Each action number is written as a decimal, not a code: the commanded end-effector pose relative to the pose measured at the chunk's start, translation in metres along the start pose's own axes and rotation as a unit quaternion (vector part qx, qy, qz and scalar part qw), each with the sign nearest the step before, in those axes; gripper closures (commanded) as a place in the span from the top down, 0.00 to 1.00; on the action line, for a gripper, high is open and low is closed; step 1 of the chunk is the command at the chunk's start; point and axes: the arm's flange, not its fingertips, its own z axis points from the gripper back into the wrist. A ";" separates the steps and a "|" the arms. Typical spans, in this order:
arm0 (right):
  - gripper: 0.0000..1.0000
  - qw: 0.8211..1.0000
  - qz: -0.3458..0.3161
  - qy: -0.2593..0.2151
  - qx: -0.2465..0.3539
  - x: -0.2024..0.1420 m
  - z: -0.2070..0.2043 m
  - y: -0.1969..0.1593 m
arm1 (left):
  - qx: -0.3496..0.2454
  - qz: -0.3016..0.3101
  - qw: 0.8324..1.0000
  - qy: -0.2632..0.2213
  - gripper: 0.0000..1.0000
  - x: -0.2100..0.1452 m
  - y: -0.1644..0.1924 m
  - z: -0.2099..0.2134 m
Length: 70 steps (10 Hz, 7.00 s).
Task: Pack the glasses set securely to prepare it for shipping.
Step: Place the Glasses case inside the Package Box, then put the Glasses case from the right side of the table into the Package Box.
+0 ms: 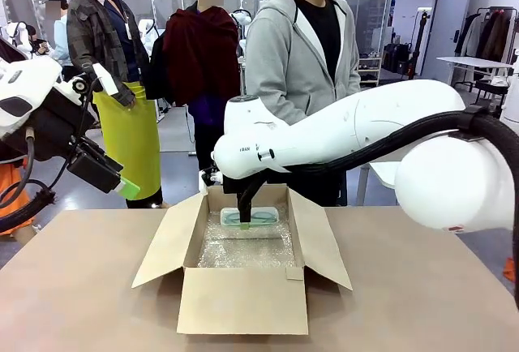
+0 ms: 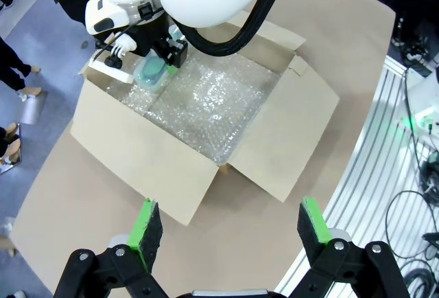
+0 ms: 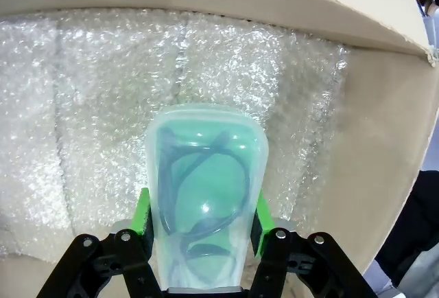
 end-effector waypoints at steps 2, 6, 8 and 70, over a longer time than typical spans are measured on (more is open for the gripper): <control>0.64 1.000 -0.012 0.008 -0.004 0.007 -0.005 -0.009 | 0.001 0.003 1.000 -0.001 1.00 0.000 0.000 0.002; 0.90 1.000 -0.024 0.002 0.011 0.002 -0.009 -0.011 | 0.001 0.003 1.000 -0.001 1.00 0.000 0.000 0.002; 1.00 1.000 -0.028 -0.002 0.009 -0.003 -0.001 -0.010 | 0.001 0.003 1.000 -0.001 1.00 0.000 0.000 0.002; 1.00 0.697 -0.707 0.035 0.115 -0.437 -0.028 0.012 | -0.104 0.156 0.978 -0.086 1.00 -0.023 0.074 0.012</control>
